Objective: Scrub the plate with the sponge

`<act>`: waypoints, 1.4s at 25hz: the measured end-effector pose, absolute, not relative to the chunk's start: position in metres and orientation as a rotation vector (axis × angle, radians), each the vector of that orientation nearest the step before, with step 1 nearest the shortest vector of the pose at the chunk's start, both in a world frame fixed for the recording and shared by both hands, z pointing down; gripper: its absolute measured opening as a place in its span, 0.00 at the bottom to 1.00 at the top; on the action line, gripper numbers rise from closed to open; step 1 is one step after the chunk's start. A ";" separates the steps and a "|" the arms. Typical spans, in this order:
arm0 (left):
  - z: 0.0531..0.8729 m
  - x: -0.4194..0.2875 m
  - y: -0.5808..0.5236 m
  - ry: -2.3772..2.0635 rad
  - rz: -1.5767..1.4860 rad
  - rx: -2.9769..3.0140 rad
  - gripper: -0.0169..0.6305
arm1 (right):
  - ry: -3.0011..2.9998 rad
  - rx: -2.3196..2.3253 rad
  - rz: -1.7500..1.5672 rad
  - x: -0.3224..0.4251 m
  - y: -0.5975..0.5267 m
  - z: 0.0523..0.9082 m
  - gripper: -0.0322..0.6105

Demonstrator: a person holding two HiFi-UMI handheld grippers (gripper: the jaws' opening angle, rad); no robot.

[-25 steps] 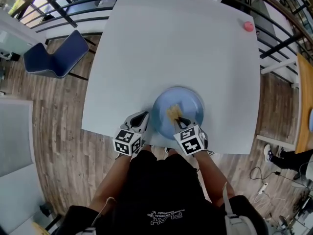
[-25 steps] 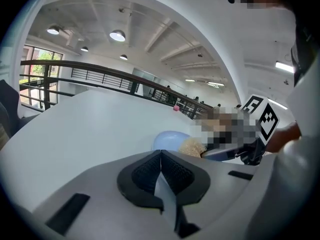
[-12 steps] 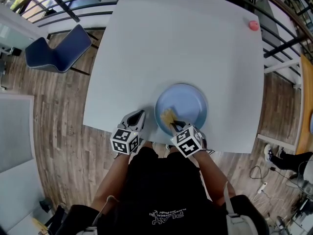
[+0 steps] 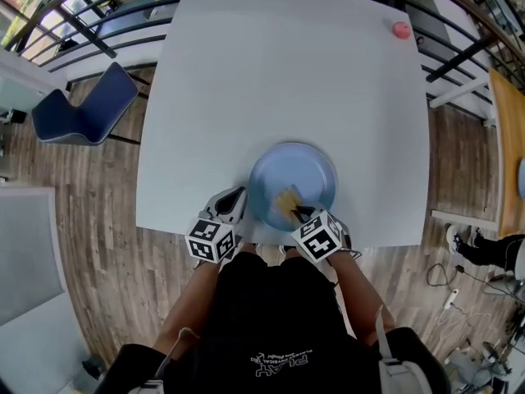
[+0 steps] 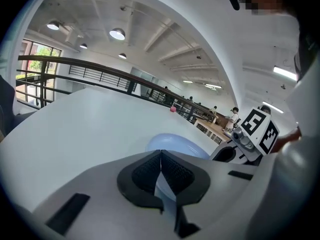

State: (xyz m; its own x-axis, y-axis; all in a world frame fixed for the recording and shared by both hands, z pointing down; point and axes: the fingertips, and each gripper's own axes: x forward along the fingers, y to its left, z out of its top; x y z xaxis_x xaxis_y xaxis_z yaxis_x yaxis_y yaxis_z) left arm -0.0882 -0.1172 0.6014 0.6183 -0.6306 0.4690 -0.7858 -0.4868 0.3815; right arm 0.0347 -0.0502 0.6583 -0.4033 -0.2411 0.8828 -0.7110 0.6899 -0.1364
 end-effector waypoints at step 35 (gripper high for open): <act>0.475 -0.021 -0.158 -1.021 0.182 2.608 0.05 | -2.408 1.366 0.762 0.077 -0.152 0.502 0.12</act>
